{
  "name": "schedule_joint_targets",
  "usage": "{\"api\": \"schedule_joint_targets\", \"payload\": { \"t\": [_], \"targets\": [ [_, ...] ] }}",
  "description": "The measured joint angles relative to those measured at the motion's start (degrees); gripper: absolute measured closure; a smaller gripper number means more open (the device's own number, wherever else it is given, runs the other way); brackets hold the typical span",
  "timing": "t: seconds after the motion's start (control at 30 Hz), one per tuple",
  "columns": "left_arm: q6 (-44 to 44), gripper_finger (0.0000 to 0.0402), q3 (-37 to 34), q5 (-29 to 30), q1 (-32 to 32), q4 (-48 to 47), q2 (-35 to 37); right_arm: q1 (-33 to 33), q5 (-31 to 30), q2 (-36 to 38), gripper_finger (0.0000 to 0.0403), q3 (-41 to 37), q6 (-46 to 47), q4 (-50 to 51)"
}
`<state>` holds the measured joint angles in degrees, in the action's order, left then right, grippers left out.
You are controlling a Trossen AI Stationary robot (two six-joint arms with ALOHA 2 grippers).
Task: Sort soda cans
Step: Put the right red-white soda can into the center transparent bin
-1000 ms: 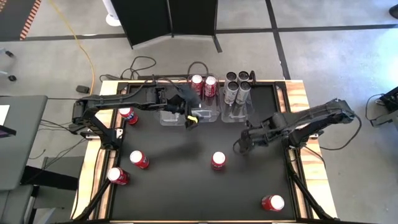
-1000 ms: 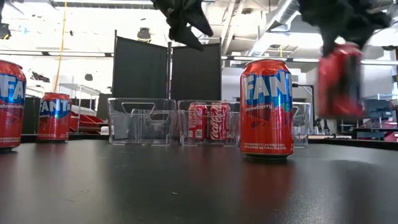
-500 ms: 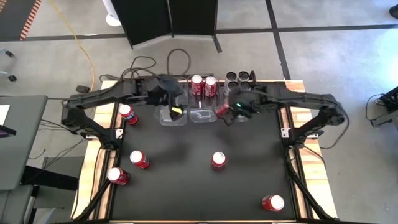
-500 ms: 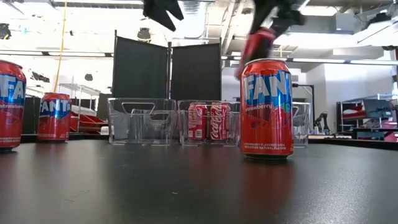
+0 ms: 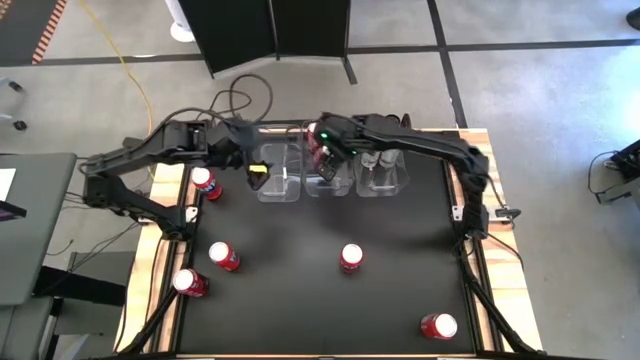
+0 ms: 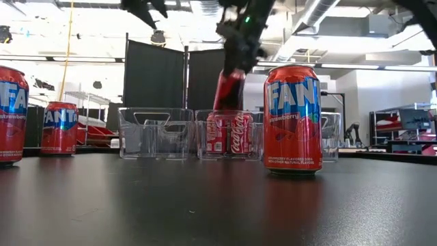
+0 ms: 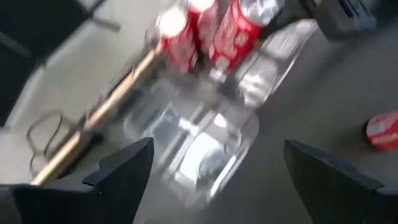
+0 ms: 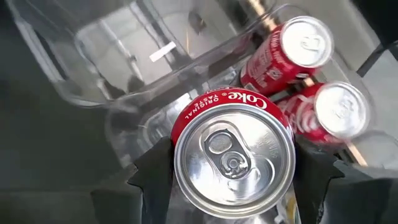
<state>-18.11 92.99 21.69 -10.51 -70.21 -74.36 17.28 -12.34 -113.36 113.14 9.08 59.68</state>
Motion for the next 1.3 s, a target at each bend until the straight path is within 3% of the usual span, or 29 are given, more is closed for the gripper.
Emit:
{"api": "schedule_joint_targets", "payload": {
  "t": [0.17,0.33,0.83,0.97,1.17,1.3],
  "targets": [
    [-5.09,0.0050,-0.25,1.74,1.33,-8.31,0.44,2.05,1.29,-5.98,0.0162,1.97,-4.14,-0.29],
    [-8.35,0.0049,-1.70,4.19,2.66,-10.43,2.19,3.33,2.16,-9.73,0.0162,2.03,-5.61,-1.32],
    [-20.30,0.0049,-8.88,3.96,3.60,-19.79,4.71,5.42,4.83,-12.17,0.0146,2.14,-7.65,-8.38],
    [-21.11,0.0049,-9.01,2.59,4.82,-19.88,4.84,5.42,4.96,-12.17,0.0118,2.09,-7.63,-8.92],
    [-22.72,0.0049,-9.01,2.58,6.82,-19.87,5.51,5.44,4.94,-12.16,0.0044,2.08,-6.14,-8.48],
    [-24.26,0.0049,-9.01,4.81,7.20,-19.80,6.14,5.77,4.92,-11.75,0.0011,2.08,-4.41,-8.66]
  ]
}}
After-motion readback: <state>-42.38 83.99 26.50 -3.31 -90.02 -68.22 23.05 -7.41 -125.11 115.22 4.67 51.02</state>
